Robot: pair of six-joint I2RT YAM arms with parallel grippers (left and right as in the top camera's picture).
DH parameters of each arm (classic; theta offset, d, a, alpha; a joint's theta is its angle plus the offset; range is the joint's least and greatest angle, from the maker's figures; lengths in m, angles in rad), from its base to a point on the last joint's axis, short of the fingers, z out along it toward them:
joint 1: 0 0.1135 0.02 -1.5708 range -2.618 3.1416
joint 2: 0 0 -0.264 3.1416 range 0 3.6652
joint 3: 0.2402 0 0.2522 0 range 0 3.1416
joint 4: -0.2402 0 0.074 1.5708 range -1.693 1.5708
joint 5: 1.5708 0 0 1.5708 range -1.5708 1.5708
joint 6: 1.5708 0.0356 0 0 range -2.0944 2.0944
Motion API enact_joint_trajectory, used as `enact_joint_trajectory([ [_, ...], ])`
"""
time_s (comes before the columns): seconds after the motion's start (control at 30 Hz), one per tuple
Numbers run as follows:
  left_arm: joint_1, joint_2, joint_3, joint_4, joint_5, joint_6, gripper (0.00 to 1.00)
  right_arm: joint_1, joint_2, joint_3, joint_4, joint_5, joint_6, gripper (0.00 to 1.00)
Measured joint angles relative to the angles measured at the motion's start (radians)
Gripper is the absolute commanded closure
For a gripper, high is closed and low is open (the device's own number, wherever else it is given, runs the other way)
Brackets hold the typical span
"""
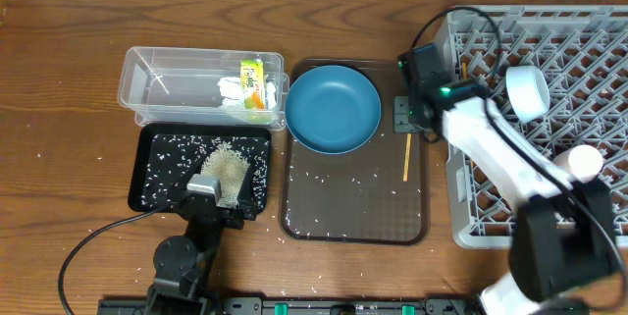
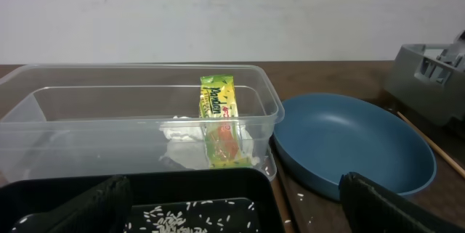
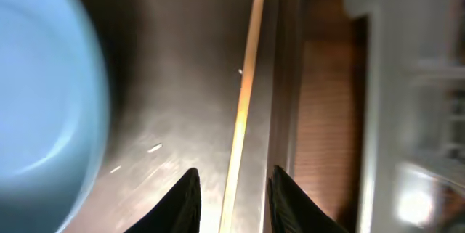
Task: Sort waste into correct bins and load items into the dishwasher rack
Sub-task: 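Grasp the second chopstick with right gripper and place it in rack, then reach right gripper to the blue plate and grasp its rim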
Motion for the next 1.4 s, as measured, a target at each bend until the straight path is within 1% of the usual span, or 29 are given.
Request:
enact_joint_trajectory([
  [0.17,0.000,0.000,0.000,0.000,0.000,0.000,0.06,0.000,0.106,-0.002,0.015,0.000,0.031,0.73],
  [0.2,0.000,0.000,0.000,0.000,0.000,0.000,0.06,0.000,0.118,-0.002,0.016,-0.002,0.034,0.75],
  [0.33,0.000,0.000,0.000,0.000,0.000,0.000,0.06,0.000,0.159,-0.002,0.015,-0.013,0.043,0.87],
  [0.37,0.000,0.000,0.000,0.000,0.000,0.000,0.06,0.000,0.169,-0.002,0.014,-0.015,0.046,0.91],
  [0.4,0.000,0.000,0.000,0.000,0.000,0.000,0.07,0.000,0.172,0.003,0.015,-0.018,0.053,0.98],
  [0.6,0.000,0.000,0.000,0.000,0.000,0.000,0.06,0.000,0.177,0.013,0.003,-0.021,0.039,0.99],
  [0.77,0.000,0.000,0.000,0.000,0.000,0.000,0.07,-0.016,0.134,0.014,-0.024,-0.039,-0.024,0.99],
  [0.83,0.000,0.000,0.000,0.000,0.000,0.000,0.07,-0.034,0.061,0.011,-0.019,-0.047,-0.085,0.99],
  [0.97,0.000,0.000,0.000,0.000,0.000,0.000,0.06,-0.096,-0.179,0.013,0.005,-0.062,-0.293,0.99],
  [1.03,0.000,0.000,0.000,0.000,0.000,0.000,0.06,-0.129,-0.275,0.019,0.018,-0.055,-0.360,0.99],
  [1.1,0.000,0.000,0.000,0.000,0.000,0.000,0.07,-0.166,-0.325,0.026,0.038,-0.053,-0.403,0.99],
  [1.2,0.000,0.000,0.000,0.000,0.000,0.000,0.07,-0.237,-0.331,0.029,0.064,-0.051,-0.441,0.99],
  [1.27,0.000,0.000,0.000,0.000,0.000,0.000,0.06,-0.288,-0.299,0.029,0.062,-0.052,-0.456,0.99],
  [1.37,0.000,0.000,0.000,0.000,0.000,0.000,0.06,-0.327,-0.230,0.029,0.038,-0.053,-0.462,0.99],
  [1.4,0.000,0.000,0.000,0.000,0.000,0.000,0.07,-0.328,-0.211,0.029,0.031,-0.053,-0.462,0.97],
])
